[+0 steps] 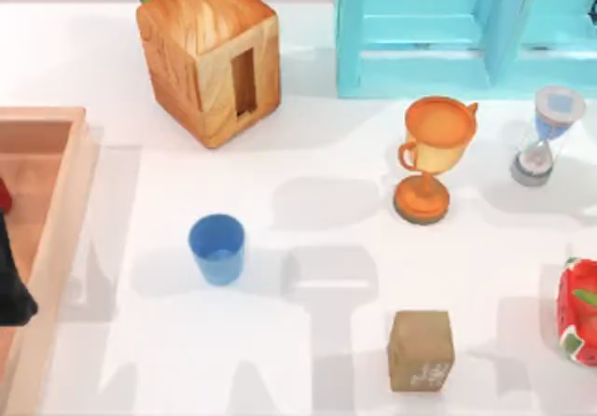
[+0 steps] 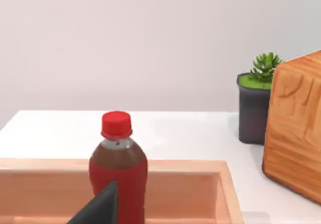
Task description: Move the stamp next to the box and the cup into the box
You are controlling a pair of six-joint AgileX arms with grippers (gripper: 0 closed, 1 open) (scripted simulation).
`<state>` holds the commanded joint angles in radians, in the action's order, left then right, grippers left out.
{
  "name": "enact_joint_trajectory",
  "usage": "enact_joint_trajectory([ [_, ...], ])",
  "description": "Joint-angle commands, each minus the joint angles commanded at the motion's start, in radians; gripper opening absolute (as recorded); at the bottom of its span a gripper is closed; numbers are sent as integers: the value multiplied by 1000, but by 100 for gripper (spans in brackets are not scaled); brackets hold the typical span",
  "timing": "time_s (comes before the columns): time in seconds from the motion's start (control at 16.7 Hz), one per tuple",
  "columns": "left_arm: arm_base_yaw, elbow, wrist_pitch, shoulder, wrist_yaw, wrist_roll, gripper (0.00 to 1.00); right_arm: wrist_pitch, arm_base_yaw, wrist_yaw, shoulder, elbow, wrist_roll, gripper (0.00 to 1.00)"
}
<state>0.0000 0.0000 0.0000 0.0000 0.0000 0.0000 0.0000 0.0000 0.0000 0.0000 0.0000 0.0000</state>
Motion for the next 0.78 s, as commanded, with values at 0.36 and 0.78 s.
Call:
enact_joint_trajectory([
  [0.36, -18, 88, -69, 98, -14, -72, 100, 0, 0, 0, 0, 0, 0, 100],
  [0.78, -155, 527, -399, 667, -67, -386, 100, 0, 0, 0, 0, 0, 0, 100],
])
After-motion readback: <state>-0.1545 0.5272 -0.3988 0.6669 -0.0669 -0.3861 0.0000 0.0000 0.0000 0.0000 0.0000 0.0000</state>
